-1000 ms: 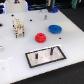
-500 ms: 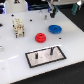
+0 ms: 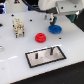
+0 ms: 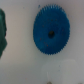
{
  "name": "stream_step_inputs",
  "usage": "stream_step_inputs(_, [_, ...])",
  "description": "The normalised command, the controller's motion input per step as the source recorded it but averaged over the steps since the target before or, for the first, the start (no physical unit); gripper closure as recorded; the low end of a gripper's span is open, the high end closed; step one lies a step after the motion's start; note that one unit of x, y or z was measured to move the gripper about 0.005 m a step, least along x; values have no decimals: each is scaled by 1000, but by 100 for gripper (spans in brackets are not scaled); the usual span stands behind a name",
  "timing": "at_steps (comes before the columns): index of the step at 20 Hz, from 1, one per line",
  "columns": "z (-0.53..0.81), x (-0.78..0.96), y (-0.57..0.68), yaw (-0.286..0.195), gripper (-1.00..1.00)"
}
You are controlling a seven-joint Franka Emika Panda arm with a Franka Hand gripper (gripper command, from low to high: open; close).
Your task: Insert the blue gear onto the right peg, followed by the red gear
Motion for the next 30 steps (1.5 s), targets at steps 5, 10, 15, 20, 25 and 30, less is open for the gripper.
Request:
stream_step_inputs(5, [-457,-304,-127,0,-100])
stream_step_inputs(10, [-150,-182,-53,0,-100])
stream_step_inputs(15, [10,-512,0,0,-100])
stream_step_inputs(20, [-119,-395,55,0,-100])
stream_step_inputs(25, [-232,-274,-99,0,100])
stream_step_inputs(30, [-166,-216,-21,0,100])
